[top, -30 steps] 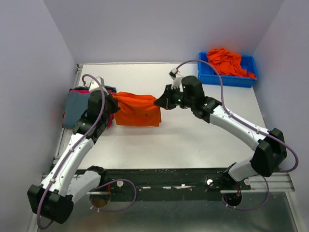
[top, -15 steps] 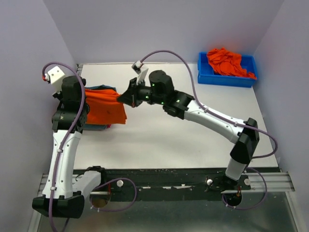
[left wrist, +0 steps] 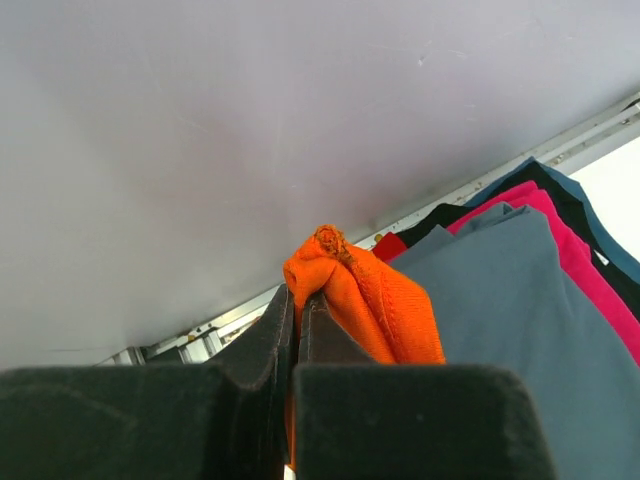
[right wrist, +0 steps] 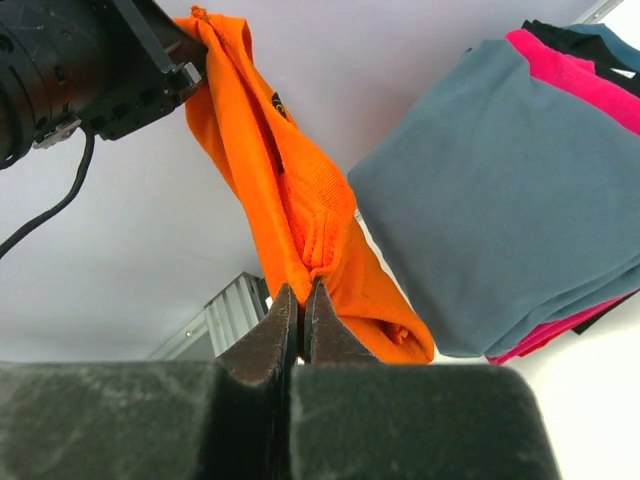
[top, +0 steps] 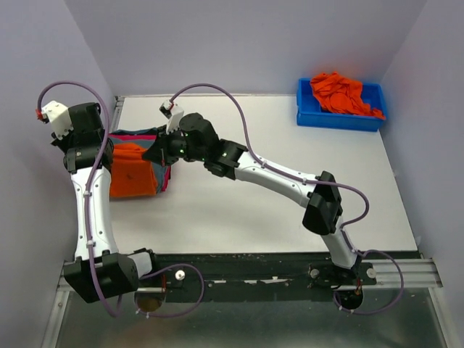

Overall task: Fold and stack the t-shirts
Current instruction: Put the neatly folded tshirt into the corner of the board with both arms

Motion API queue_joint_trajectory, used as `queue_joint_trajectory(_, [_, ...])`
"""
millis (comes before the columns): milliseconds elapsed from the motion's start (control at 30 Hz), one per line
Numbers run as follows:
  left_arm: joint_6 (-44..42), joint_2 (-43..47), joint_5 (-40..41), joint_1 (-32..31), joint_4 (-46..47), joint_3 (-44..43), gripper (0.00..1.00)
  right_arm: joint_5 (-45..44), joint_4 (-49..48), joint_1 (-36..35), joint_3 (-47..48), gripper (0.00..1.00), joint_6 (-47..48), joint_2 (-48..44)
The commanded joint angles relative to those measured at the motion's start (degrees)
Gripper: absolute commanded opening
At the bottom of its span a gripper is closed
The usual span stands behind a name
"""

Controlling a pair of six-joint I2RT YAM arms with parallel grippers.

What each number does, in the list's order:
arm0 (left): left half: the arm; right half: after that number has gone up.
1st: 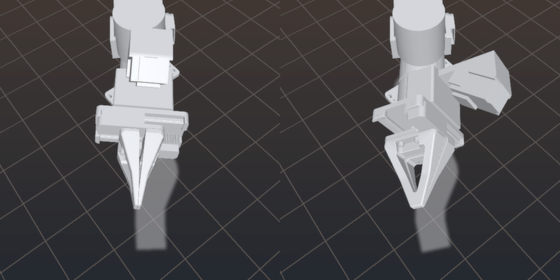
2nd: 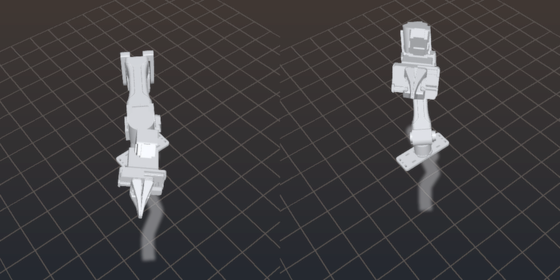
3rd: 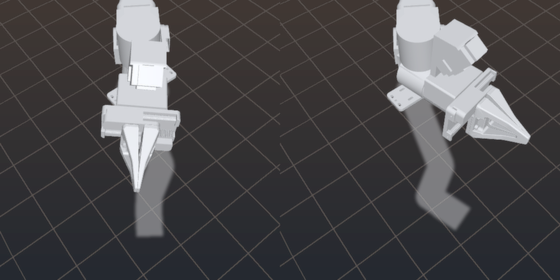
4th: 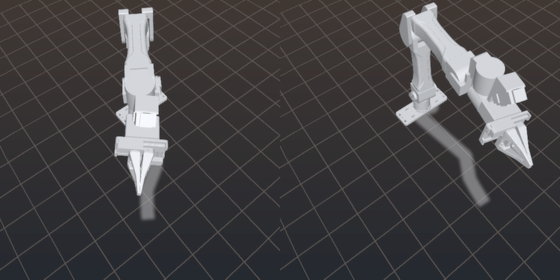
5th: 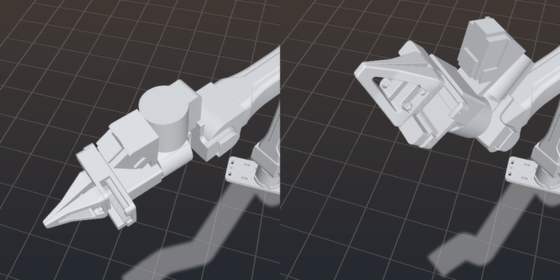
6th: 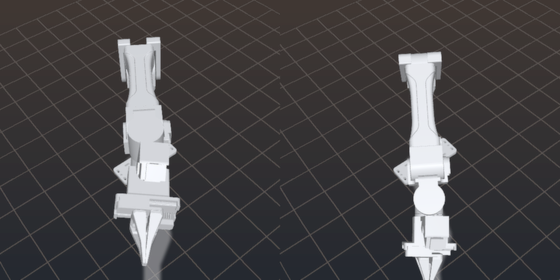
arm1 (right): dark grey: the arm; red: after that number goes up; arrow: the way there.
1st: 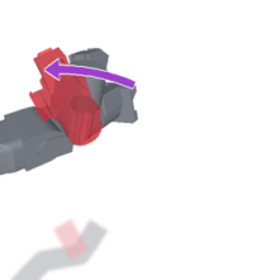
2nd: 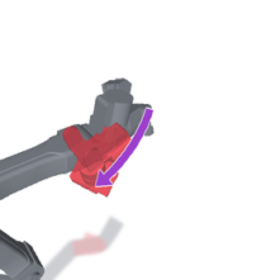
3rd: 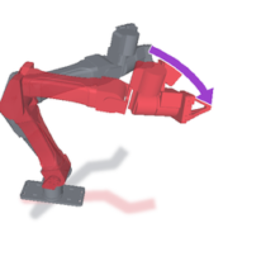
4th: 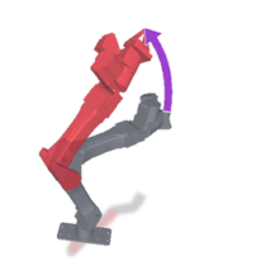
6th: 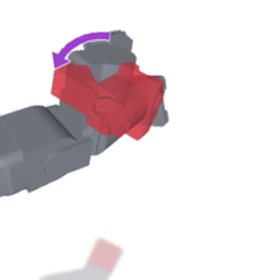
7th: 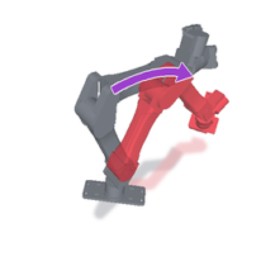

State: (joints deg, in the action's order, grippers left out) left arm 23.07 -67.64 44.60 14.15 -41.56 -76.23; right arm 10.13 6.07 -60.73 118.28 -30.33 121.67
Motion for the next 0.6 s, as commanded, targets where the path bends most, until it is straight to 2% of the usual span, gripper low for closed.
queue_joint_trajectory(0, [-2.15, -1.53, 1.99, 2.55, 4.73, -1.47, 0.00, -3.80, 2.28, 0.00, 2.39, 0.01, -0.70, 1.29])
queue_joint_trajectory(267, [-2.07, -6.80, -0.30, 2.72, 5.43, -1.65, 0.00, -6.52, 2.46, 0.00, 2.39, 0.01, -2.46, 2.96])
queue_joint_trajectory(567, [-1.98, -11.63, -4.08, 2.81, 6.67, -3.22, 0.00, -7.49, 5.45, 1.22, 8.02, 0.01, -3.25, 7.35])
